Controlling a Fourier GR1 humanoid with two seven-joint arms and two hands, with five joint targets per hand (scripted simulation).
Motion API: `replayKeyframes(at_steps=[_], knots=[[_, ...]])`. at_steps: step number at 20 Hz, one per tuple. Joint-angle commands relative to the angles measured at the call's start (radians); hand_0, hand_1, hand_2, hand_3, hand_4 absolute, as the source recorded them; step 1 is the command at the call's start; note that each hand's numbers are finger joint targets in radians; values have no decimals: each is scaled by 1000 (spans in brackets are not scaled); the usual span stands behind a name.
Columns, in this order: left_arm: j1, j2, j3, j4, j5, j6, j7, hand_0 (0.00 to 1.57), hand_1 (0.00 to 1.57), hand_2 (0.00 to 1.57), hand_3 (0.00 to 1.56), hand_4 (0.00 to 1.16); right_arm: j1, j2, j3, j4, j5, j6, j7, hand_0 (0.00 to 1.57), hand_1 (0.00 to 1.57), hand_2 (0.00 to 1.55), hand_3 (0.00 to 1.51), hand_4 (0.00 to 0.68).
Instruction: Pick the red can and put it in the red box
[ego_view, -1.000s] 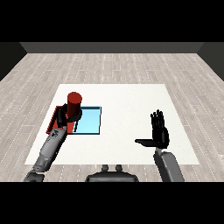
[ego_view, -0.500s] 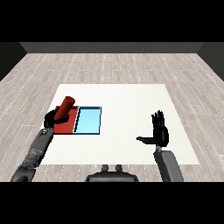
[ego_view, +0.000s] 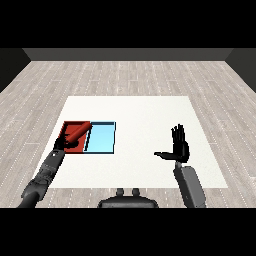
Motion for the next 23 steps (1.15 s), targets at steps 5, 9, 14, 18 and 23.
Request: replayKeyframes(at_steps=[5, 9, 14, 18, 23], knots=[[-77, 52, -37, 187, -67, -193, -15, 0, 0, 0, 0, 0, -41, 31, -18, 72, -4, 10, -46, 0, 0, 0, 0, 0], [-73, 18, 127, 105, 90, -113, -160, 0, 0, 0, 0, 0, -27, 23, -3, 27, 1, 20, -31, 0, 0, 0, 0, 0], [-76, -11, 298, -94, 278, -289, -444, 470, 470, 470, 0, 0, -16, 14, -23, 20, -30, 47, -36, 0, 0, 0, 0, 0], [-55, -137, 387, -234, 422, -492, -590, 0, 0, 0, 0, 0, -42, 28, 20, 31, 4, 45, -36, 0, 0, 0, 0, 0], [99, -263, 306, -454, 416, -546, -676, 0, 0, 0, 0, 0, 17, 10, 30, 54, 31, 83, -90, 0, 0, 0, 0, 0]])
